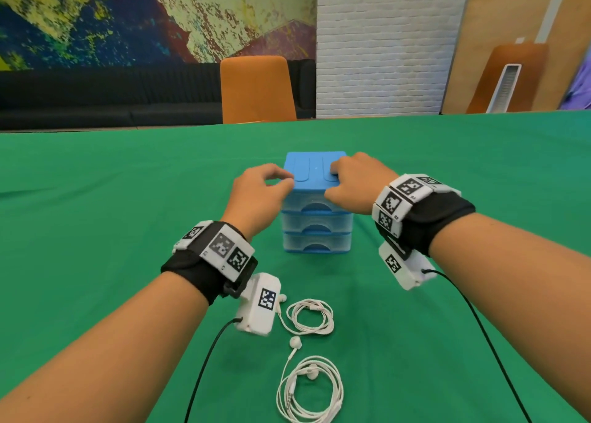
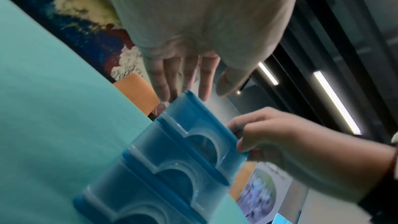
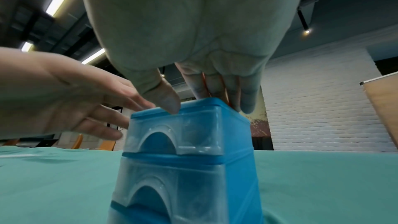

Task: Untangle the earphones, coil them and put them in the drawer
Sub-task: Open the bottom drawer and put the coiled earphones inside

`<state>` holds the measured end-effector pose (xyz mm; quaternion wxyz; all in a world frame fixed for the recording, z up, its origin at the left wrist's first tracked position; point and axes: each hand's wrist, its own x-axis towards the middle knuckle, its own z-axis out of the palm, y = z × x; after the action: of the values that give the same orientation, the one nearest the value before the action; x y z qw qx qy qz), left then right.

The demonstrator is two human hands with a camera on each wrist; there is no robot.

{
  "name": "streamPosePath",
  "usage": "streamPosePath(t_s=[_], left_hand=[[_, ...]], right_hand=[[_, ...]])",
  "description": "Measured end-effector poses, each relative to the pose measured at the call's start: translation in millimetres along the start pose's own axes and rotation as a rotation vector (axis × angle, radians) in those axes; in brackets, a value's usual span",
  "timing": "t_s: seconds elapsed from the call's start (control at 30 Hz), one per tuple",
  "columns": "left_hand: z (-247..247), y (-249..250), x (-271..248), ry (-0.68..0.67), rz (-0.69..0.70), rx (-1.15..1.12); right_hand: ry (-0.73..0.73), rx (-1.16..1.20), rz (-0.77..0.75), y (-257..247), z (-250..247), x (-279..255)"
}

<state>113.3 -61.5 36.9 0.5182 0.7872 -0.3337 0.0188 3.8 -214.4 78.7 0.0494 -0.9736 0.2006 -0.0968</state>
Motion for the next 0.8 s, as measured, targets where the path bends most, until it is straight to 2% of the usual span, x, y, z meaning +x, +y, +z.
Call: streamPosePath(t_s=[0.07, 0.13, 0.23, 0.3, 0.37, 0.5, 0.6, 0.8], left_hand=[[-1.9, -1.7, -11.2, 0.124, -0.107, -0.233], [2.5, -3.6, -27.2, 0.143, -0.256, -0.424], [21.4, -6.0, -50.2, 0.002, -0.530, -0.711], [37.0, -7.0, -57.2, -0.124, -0.657, -0.837], [50.3, -6.1, -55.6, -0.152, -0.692, -0.934], [61.9, 5.7, -52.2, -0.054, -0.744, -1.096], [64.5, 8.5, -58.1, -0.004, -0.746, -1.086], [49.1, 5.2, -82.5, -0.104, -0.764, -1.096]], right_hand=[[0.006, 0.019, -0.003, 7.1, 3.1, 1.1], [0.007, 0.036, -0.004, 10.7, 6.0, 1.0], [0.000, 0.049, -0.010, 10.1, 7.1, -1.2], [0.010, 0.031, -0.016, 12.0, 8.3, -3.4], [0.024, 0.010, -0.023, 14.4, 9.8, -4.1], [0.026, -0.005, -0.028, 15.3, 10.7, -5.5], [0.023, -0.002, -0.025, 13.2, 10.1, -4.5], [0.032, 0.014, -0.018, 12.9, 12.9, -1.4]])
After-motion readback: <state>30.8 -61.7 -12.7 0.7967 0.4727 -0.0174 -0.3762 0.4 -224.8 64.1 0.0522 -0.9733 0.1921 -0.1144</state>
